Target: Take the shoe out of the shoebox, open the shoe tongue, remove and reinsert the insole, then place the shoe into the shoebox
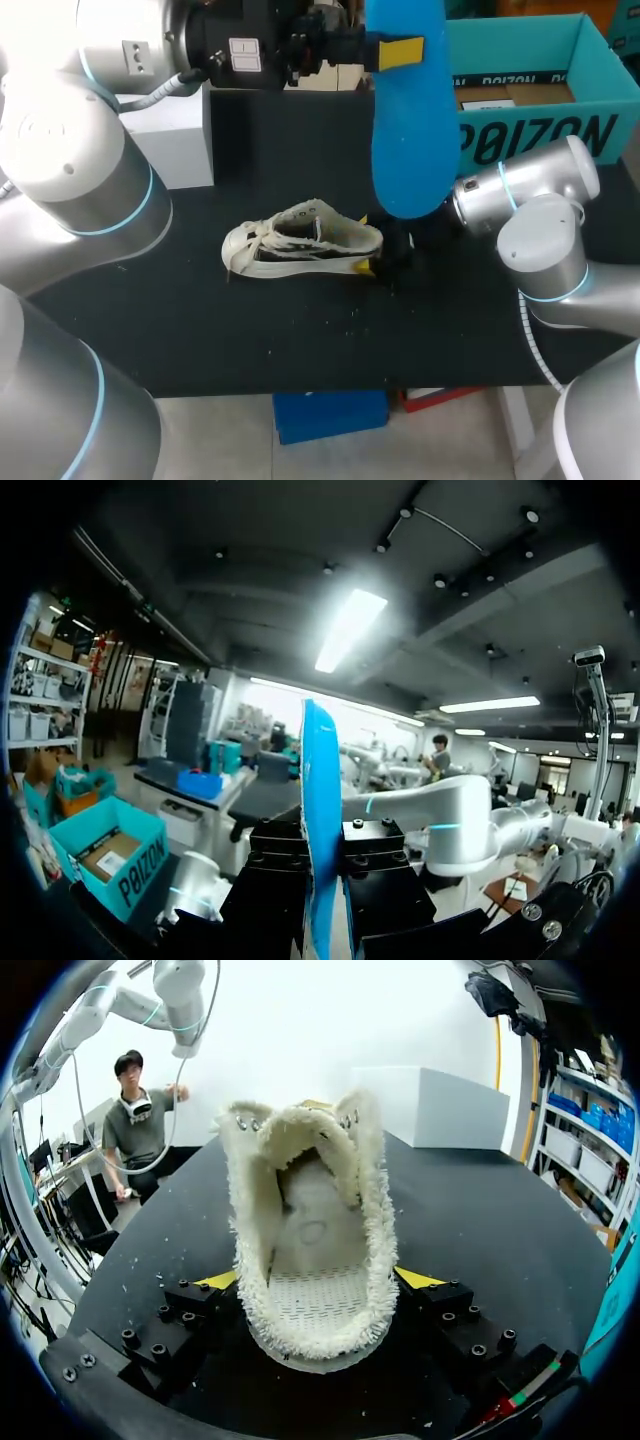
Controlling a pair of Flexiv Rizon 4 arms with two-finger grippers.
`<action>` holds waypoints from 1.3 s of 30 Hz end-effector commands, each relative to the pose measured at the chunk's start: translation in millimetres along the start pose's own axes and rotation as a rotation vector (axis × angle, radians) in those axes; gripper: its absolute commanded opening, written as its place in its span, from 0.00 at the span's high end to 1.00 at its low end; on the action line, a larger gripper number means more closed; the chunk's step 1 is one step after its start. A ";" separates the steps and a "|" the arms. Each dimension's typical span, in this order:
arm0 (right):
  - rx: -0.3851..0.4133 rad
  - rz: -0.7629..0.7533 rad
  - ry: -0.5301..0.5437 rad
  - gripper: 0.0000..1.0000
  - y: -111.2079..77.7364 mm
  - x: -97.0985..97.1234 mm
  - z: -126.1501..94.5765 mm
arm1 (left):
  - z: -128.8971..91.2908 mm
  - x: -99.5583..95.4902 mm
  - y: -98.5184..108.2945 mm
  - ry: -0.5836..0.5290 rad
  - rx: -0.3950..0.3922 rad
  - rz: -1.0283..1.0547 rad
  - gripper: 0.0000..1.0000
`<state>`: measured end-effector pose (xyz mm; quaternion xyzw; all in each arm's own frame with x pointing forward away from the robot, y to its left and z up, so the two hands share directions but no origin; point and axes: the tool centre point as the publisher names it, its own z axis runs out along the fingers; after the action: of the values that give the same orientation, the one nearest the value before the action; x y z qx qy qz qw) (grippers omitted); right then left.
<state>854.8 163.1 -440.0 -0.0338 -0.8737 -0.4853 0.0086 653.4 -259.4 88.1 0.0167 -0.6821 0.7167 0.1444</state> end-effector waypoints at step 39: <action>0.642 -0.096 -0.062 0.00 16.2 -5.3 -60.2 | -0.1 0.8 0.7 -0.003 -0.002 0.000 1.00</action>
<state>858.8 114.7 -398.8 -0.0020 -0.9705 -0.2390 -0.0323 653.0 -258.5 87.7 0.0170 -0.6822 0.7166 0.1442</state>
